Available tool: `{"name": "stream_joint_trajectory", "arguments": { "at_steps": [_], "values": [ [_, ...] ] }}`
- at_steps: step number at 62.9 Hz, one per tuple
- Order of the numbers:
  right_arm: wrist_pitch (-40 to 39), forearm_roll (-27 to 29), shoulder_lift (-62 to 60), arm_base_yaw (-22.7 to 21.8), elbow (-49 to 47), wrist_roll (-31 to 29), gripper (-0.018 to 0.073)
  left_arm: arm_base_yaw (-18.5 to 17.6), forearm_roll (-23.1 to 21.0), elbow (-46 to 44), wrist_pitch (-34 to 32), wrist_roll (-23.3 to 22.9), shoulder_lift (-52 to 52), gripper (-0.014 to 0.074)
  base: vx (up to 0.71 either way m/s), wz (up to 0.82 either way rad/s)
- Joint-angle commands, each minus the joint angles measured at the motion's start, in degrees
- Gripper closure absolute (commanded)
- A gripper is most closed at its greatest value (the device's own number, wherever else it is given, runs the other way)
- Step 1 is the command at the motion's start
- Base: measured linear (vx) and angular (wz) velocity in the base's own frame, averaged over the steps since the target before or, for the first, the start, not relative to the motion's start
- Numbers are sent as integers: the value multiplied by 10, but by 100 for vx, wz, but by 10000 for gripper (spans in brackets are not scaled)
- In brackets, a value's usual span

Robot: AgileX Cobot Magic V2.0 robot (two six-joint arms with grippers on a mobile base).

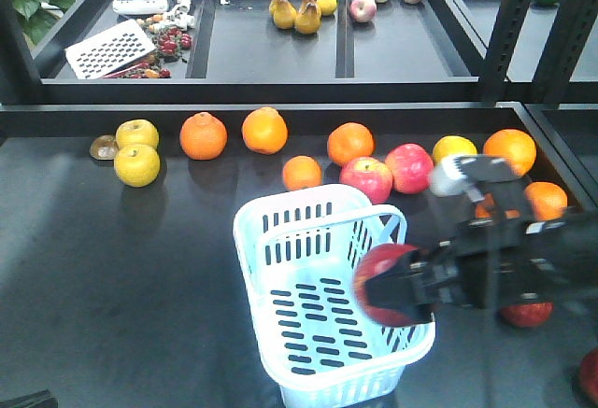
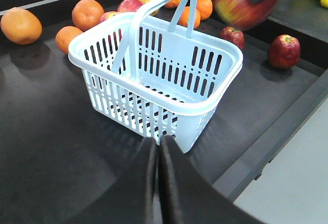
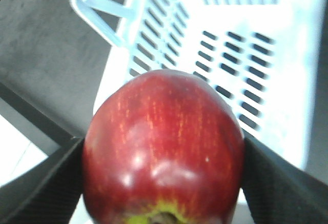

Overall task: Pick three apples into basket with both arms
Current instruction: 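Carry the apple over the basket and open the right gripper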

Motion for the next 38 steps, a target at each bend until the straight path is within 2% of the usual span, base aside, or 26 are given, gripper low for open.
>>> {"name": "stream_joint_trajectory", "arguments": {
  "at_steps": [1, 10, 26, 33, 38],
  "values": [
    [-67, 26, 28, 30, -15, -11, 503, -1, -6, -16, -39, -4, 4, 603, 0, 0],
    [-113, 27, 79, 47, -18, -21, 367, -1, -6, -16, -39, -4, 4, 603, 0, 0],
    [-146, 24, 110, 47, -18, -22, -22, -1, -6, -16, -39, -4, 4, 603, 0, 0],
    [-149, 25, 110, 47, -18, -23, -106, -1, -6, -16, -39, -4, 4, 603, 0, 0],
    [-147, 25, 110, 47, -18, -31, -118, -1, -6, -16, -39, -4, 4, 603, 0, 0]
  ]
}}
